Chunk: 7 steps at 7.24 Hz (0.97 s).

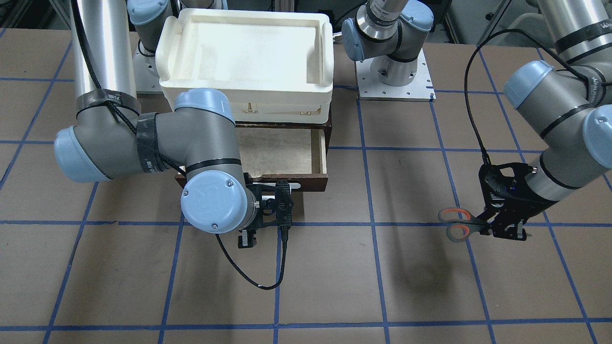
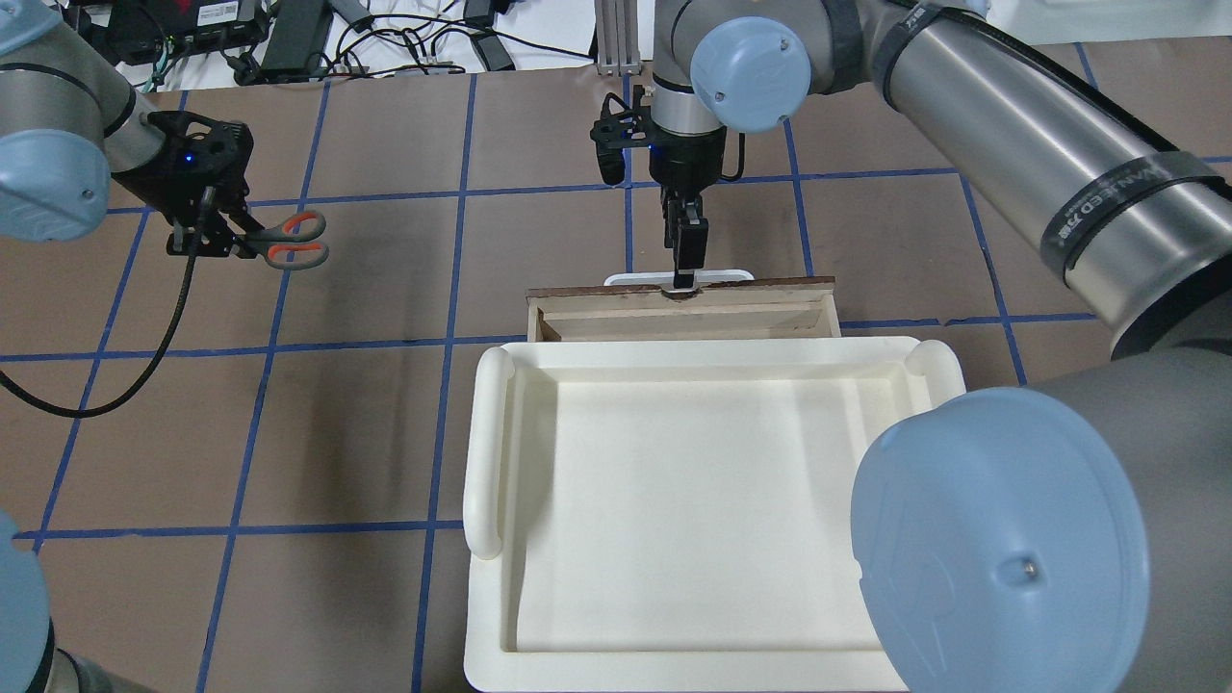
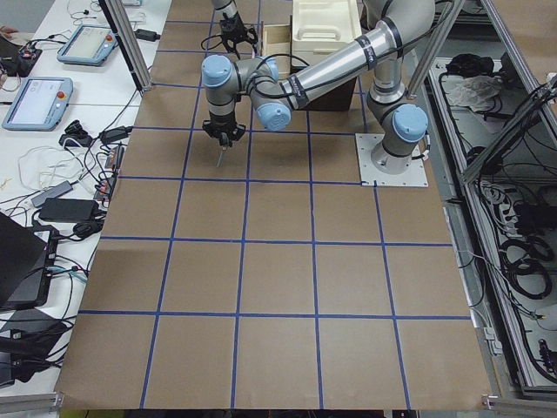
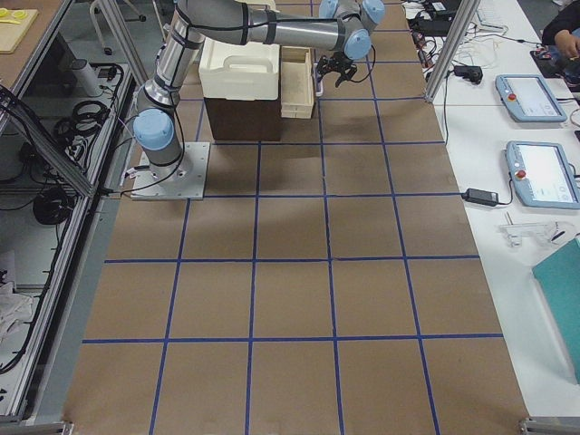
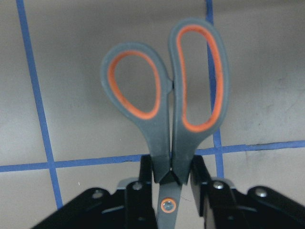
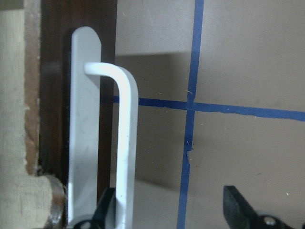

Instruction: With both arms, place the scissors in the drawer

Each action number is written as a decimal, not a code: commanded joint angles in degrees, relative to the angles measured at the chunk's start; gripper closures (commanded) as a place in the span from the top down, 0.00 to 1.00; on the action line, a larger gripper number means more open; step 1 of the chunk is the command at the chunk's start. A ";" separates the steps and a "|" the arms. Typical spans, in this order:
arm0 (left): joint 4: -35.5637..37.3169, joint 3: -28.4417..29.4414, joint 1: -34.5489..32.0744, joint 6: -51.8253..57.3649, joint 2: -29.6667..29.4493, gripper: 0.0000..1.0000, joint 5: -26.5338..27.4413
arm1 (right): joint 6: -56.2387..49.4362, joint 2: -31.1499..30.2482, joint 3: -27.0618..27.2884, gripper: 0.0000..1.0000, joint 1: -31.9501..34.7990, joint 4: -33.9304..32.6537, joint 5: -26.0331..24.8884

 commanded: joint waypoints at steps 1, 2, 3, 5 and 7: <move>-0.36 0.38 -2.26 -0.19 0.83 0.00 0.48 | -0.09 0.98 -1.26 0.79 -0.07 -0.32 0.01; -0.80 0.38 -2.36 -1.59 0.92 0.00 0.48 | -0.09 1.42 -1.87 0.79 -0.07 -0.32 0.09; -0.81 0.38 -2.54 -1.86 0.92 0.00 0.48 | -0.09 1.51 -2.14 0.80 -0.07 -0.50 0.09; -0.89 0.47 -2.71 -1.95 1.09 0.00 0.48 | -0.09 1.68 -2.23 0.80 -0.07 -1.72 -0.08; -1.16 0.47 -2.80 -2.48 1.09 0.00 0.48 | -0.18 2.38 -3.10 0.81 -0.07 -2.08 -0.08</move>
